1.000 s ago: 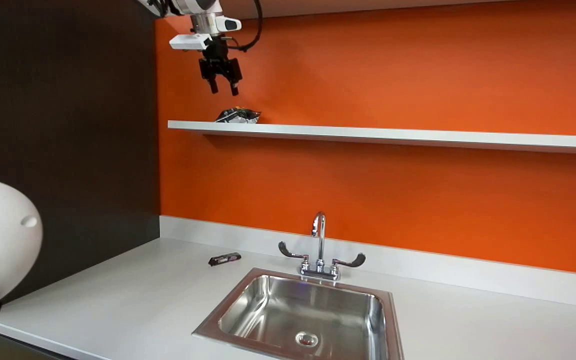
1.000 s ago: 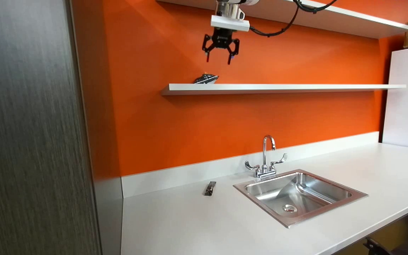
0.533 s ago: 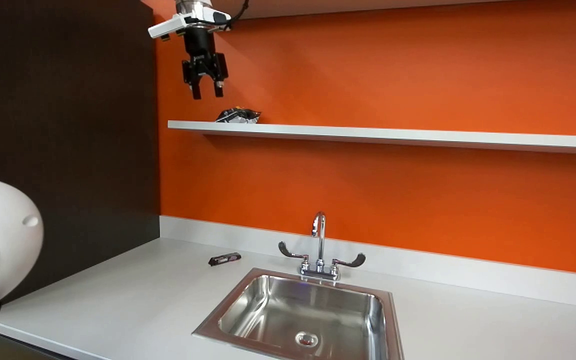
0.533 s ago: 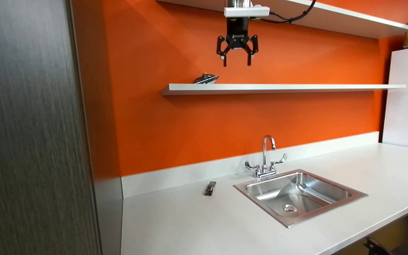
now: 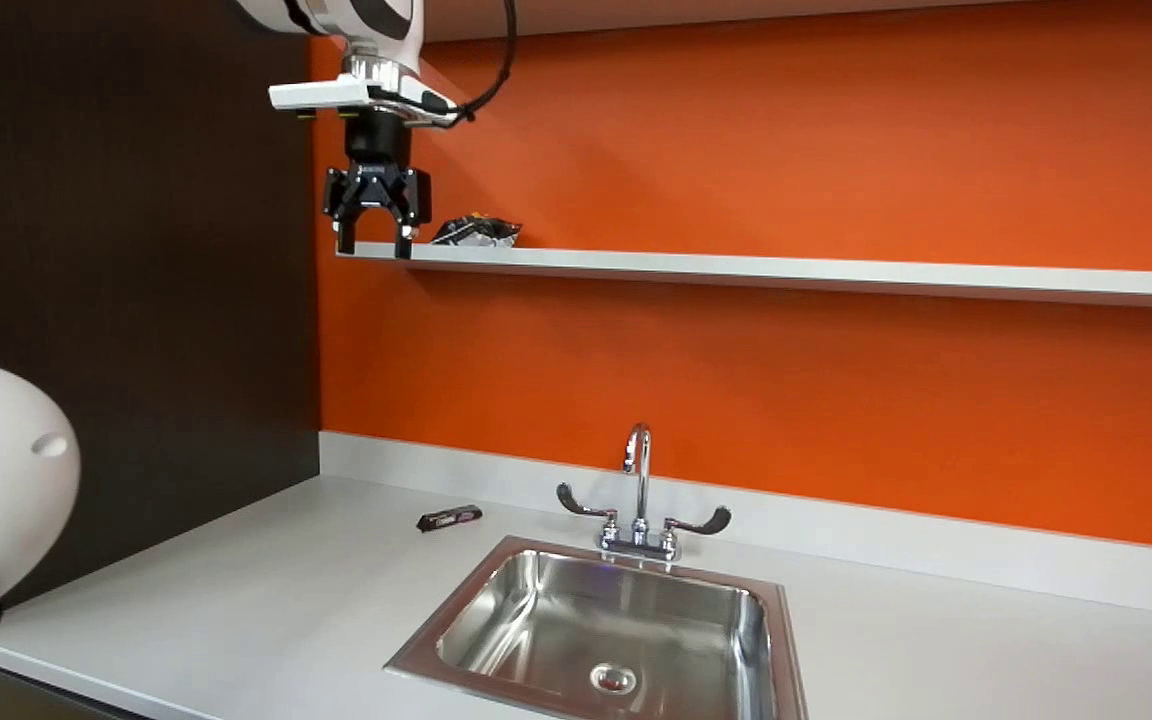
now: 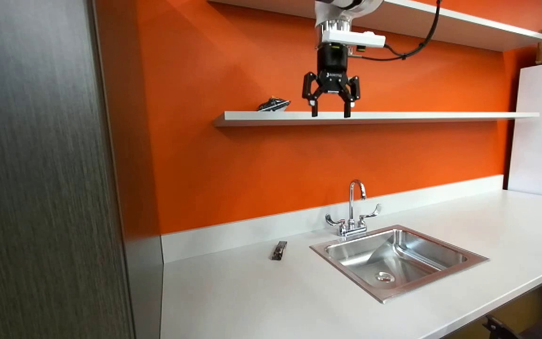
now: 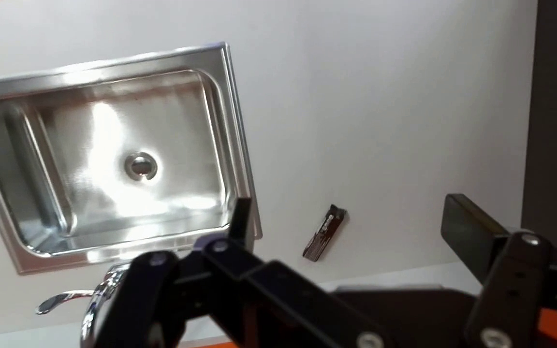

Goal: Pick the lays up and place them on the left side of the bottom shelf

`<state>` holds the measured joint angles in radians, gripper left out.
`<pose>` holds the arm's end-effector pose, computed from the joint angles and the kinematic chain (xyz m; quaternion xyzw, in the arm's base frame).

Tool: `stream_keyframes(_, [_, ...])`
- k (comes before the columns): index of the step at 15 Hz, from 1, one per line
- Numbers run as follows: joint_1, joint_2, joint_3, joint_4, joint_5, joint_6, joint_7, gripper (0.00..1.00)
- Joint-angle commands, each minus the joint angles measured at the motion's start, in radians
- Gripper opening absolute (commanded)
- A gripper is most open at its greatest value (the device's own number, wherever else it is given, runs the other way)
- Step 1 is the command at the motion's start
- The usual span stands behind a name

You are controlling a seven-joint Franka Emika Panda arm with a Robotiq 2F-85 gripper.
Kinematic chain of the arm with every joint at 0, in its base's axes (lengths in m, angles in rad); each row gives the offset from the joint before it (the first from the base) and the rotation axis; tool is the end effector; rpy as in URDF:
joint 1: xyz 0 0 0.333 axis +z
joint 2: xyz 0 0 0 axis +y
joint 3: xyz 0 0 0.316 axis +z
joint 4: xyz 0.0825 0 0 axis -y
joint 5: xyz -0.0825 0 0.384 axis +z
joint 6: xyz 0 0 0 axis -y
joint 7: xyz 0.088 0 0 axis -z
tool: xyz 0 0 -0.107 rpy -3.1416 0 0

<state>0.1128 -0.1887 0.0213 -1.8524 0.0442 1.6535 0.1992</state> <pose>0.4935 0.0719 0.5976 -0.9992 0.0347 0.0084 0.0189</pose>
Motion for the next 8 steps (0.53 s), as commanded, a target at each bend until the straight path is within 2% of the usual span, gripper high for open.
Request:
stream_keyframes(1, [-0.022,-0.125,-0.008,-0.217,0.064,0.111,-0.167,1.00])
stream_keyframes(5, [-0.025,-0.199,-0.026,-0.379,0.081,0.163,-0.273,1.00])
stream_keyframes(7, [-0.037,-0.224,-0.026,-0.432,0.054,0.135,-0.247,1.00])
stream_keyframes(8, [-0.030,-0.164,-0.017,-0.358,0.061,0.127,-0.236,1.00])
